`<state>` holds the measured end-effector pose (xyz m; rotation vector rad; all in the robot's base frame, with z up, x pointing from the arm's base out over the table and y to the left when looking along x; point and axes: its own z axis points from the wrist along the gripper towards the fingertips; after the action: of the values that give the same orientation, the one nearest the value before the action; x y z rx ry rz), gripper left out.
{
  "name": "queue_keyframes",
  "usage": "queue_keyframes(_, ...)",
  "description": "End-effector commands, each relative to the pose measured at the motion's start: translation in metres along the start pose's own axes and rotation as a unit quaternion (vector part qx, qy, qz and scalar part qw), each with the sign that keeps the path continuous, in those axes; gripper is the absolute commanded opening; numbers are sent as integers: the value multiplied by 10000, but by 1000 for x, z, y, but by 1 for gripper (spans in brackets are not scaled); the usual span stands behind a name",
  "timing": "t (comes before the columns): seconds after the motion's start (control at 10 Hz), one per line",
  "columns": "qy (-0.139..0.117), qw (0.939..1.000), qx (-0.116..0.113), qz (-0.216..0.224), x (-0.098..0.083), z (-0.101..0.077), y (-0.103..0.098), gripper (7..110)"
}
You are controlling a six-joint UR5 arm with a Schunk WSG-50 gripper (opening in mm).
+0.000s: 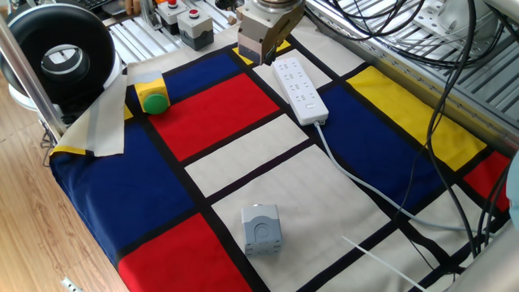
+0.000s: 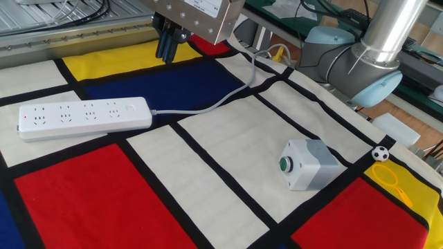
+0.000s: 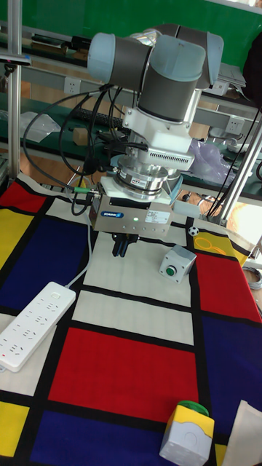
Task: Turn on the power strip by pressing the button
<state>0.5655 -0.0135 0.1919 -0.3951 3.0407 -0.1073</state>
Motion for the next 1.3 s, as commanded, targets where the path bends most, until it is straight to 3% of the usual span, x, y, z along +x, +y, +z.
queue_keyframes(0.0, -78, 9989, -410, 202, -1, 8, 12, 7)
queue_keyframes(0.1, -62, 9992, -343, 181, 1, 11, 9, 7)
queue_keyframes(0.5, -15, 9981, -588, -198, 13, 17, 7, 7)
queue_keyframes(0.7, -122, 9964, -702, -469, 21, 30, 3, 7)
queue_keyframes(0.9, -192, 9966, -469, -646, 24, 38, -13, 7)
queue_keyframes(1.0, -133, 9971, -392, -633, 23, 36, -13, 7)
queue_keyframes(1.2, -212, 9966, -592, -537, 15, 37, 12, 7)
